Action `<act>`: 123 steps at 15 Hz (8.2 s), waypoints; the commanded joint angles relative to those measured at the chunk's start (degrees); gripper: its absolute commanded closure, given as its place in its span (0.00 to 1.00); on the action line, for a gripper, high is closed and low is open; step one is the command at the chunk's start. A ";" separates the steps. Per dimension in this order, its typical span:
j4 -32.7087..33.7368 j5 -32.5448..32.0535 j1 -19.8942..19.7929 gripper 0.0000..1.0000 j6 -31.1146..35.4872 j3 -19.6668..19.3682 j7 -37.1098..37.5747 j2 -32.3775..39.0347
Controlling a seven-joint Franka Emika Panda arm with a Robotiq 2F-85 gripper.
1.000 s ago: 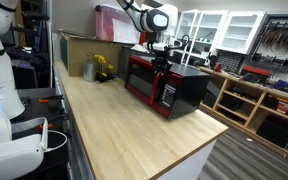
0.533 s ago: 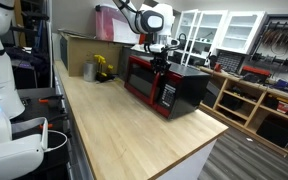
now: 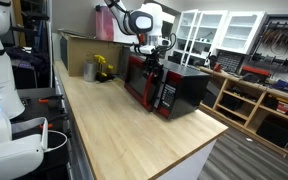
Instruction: Open the microwave door widely
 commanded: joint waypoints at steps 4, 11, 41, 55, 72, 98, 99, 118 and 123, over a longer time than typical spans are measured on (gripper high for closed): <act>-16.26 0.07 1.37 0.49 2.07 0.90 1.74 -12.14; -32.18 2.39 2.76 0.03 -0.25 -1.40 -14.65 -30.93; 22.45 6.43 5.03 0.00 -16.77 0.16 -0.20 4.71; 21.38 -1.34 4.99 0.00 -25.77 1.35 0.52 7.03; 8.08 -5.88 8.46 0.00 -32.29 1.75 29.10 -3.24; -16.71 6.79 12.26 0.00 -10.39 8.52 66.49 -21.07; -18.08 6.90 12.39 0.00 -9.25 9.13 66.81 -21.81; -23.81 9.11 14.42 0.00 -10.58 15.14 67.67 -29.54; -19.29 6.48 12.72 0.00 -23.32 12.95 59.13 -33.75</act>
